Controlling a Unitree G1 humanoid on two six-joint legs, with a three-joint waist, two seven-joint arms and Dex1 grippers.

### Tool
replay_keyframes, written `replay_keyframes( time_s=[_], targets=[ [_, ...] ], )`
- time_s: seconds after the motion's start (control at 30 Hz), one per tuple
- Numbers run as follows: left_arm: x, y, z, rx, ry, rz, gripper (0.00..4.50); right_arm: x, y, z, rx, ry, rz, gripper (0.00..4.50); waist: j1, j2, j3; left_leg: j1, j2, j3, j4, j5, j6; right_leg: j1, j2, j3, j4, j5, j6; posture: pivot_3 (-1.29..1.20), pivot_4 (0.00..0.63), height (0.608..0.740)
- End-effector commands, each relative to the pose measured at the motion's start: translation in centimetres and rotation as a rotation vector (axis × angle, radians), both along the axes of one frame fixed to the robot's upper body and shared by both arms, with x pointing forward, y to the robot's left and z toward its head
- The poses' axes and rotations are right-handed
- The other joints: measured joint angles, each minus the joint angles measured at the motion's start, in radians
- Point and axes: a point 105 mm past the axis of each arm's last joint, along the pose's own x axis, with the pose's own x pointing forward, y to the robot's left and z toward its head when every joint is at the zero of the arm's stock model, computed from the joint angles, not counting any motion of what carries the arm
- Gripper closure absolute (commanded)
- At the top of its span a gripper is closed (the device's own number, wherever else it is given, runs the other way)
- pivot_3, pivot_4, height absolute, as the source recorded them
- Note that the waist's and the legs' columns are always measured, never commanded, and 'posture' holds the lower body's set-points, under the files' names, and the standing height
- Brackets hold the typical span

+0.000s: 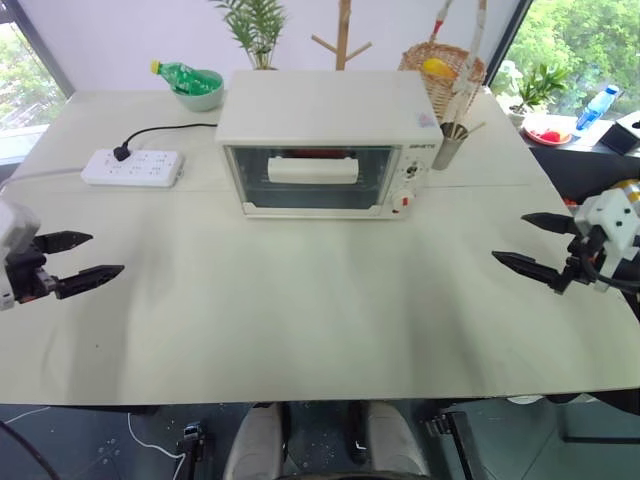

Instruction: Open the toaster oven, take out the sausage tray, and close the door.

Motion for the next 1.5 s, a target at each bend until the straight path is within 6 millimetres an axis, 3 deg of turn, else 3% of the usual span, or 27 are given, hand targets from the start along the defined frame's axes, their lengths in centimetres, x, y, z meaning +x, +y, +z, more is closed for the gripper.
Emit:
replay_keyframes(
  time_s=[0.03,0.33,0.63,0.8,0.93,1.07,1.27,1.5],
  targets=[
    [0.2,-0.1,0.6,0.016,-0.029,-0.008,0.04,-0.1,0.0,1.5,0.004,-0.069,0.002,0.00,0.000,0.000,0.000,0.000,0.000,0.000,0.000,0.000,0.000,0.000,0.000,0.000,0.000,0.000,0.000,0.00,0.150,0.740],
    [0.6,0.0,0.9,-0.023,-0.044,0.025,0.04,-0.1,0.1,1.4,0.024,-0.058,-0.002,0.00,0.000,0.000,0.000,0.000,-0.001,0.001,0.000,0.000,0.000,0.000,0.000,0.001,0.000,0.000,0.000,0.00,0.150,0.740],
    [0.9,-1.6,1.9,-0.074,-0.049,-0.047,0.04,-0.8,1.3,2.1,0.060,-0.056,0.026,0.00,0.001,0.000,0.000,0.000,-0.002,0.001,0.000,0.000,0.000,0.000,0.001,0.002,0.001,0.000,0.001,0.00,0.150,0.740],
    [1.8,-7.2,5.4,-0.203,-0.092,-0.275,0.04,-1.1,5.6,4.4,0.136,-0.038,0.169,0.00,0.003,-0.001,0.000,0.000,-0.002,0.001,0.001,0.000,0.000,0.000,0.001,0.002,0.001,0.001,0.001,0.00,0.150,0.740],
    [1.9,-11.1,6.5,-0.221,-0.090,-0.444,0.04,-0.9,9.8,4.9,0.155,-0.035,0.248,0.00,-0.005,-0.001,0.000,0.001,-0.003,0.001,0.001,-0.001,0.001,0.000,0.001,0.004,0.001,0.002,0.004,0.00,0.150,0.740],
    [2.4,-13.7,7.0,-0.180,-0.095,-0.567,0.04,0.2,14.3,4.8,0.203,-0.036,0.301,0.00,-0.019,-0.002,0.000,0.000,-0.003,0.001,0.002,-0.001,0.002,0.000,0.002,0.004,0.002,0.002,0.004,0.00,0.150,0.740],
    [3.3,-15.2,7.6,-0.169,-0.105,-0.649,0.04,2.3,18.6,4.1,0.224,-0.045,0.332,0.00,-0.022,-0.002,0.000,0.000,-0.004,0.001,0.002,-0.001,0.002,-0.001,0.003,0.005,0.002,0.002,0.004,0.00,0.150,0.740],
    [3.0,-15.1,7.8,-0.168,-0.106,-0.662,0.04,4.7,20.0,3.5,0.227,-0.056,0.329,0.00,-0.022,-0.002,0.000,-0.001,-0.004,0.001,0.002,-0.001,0.002,-0.001,0.003,0.006,0.002,0.003,0.005,0.00,0.150,0.740]
  ],
)
